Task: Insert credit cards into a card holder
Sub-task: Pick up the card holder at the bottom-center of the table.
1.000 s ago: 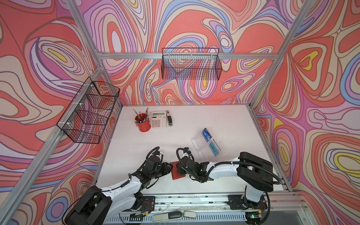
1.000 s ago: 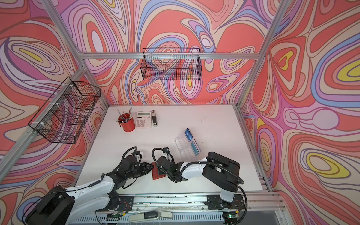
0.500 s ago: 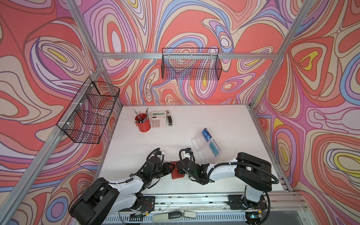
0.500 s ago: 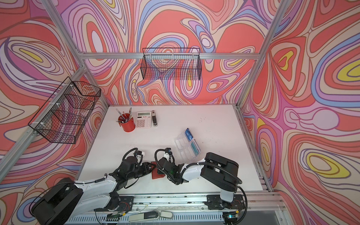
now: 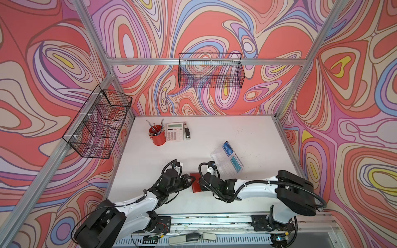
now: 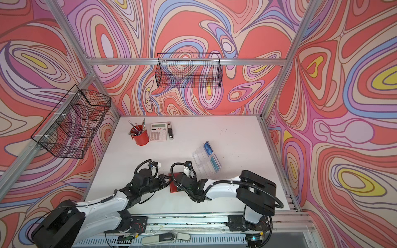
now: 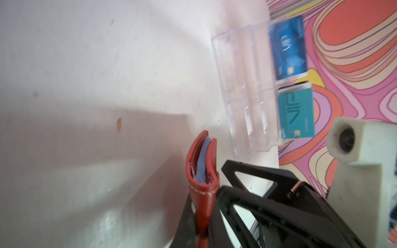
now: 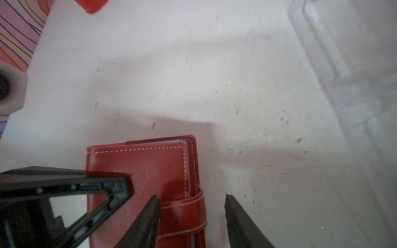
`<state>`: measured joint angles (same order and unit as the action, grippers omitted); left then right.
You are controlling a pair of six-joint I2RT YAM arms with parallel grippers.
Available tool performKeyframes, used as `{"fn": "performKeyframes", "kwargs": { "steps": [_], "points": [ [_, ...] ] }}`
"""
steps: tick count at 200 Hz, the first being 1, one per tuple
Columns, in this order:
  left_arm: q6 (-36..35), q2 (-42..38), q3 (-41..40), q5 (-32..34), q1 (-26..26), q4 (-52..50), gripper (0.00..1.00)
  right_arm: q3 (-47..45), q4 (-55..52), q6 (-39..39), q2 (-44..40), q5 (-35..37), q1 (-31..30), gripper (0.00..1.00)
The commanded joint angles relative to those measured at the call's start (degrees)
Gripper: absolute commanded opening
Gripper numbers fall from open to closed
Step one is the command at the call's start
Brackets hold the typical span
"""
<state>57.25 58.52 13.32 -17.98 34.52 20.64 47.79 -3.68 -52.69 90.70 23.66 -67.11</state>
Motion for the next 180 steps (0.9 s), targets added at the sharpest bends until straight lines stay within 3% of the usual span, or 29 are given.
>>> {"fn": "performKeyframes", "kwargs": {
  "steps": [1,29,69,84,97,107,142,165,180],
  "points": [
    [-3.91,-8.21,11.00,7.52,-0.25,-19.14,0.00,9.94,-15.15,7.08,-7.35,5.98,-0.32,0.59],
    [-8.95,-13.17,26.10,16.54,-0.28,-37.94,0.00,23.75,-26.49,14.23,-8.56,8.88,-0.30,0.62],
    [-12.21,-14.50,31.12,20.25,-0.33,-46.01,0.00,31.29,-27.06,23.62,-2.78,20.39,-0.19,0.65],
    [-15.24,-14.61,34.09,21.27,-0.33,-50.80,0.00,35.73,-28.66,24.13,1.55,23.75,-0.10,0.57],
    [-16.73,-15.63,34.57,22.28,-0.34,-52.50,0.00,40.09,-32.12,24.44,5.18,24.87,-0.08,0.43],
    [-17.66,-16.55,33.76,21.55,-0.33,-51.37,0.00,41.89,-34.58,23.15,6.49,27.29,-0.10,0.42],
    [-20.33,-14.06,34.12,18.86,-0.56,-47.48,0.00,33.51,-26.17,22.94,-0.97,30.17,-0.12,0.57],
    [-20.78,-10.87,35.54,20.01,-0.60,-44.47,0.00,24.08,-13.57,25.87,-6.75,38.92,-0.10,0.64],
    [-21.27,-7.57,37.38,19.26,-0.60,-41.57,0.00,24.82,-17.64,22.80,-8.21,36.65,0.48,0.67]
  ]
}}
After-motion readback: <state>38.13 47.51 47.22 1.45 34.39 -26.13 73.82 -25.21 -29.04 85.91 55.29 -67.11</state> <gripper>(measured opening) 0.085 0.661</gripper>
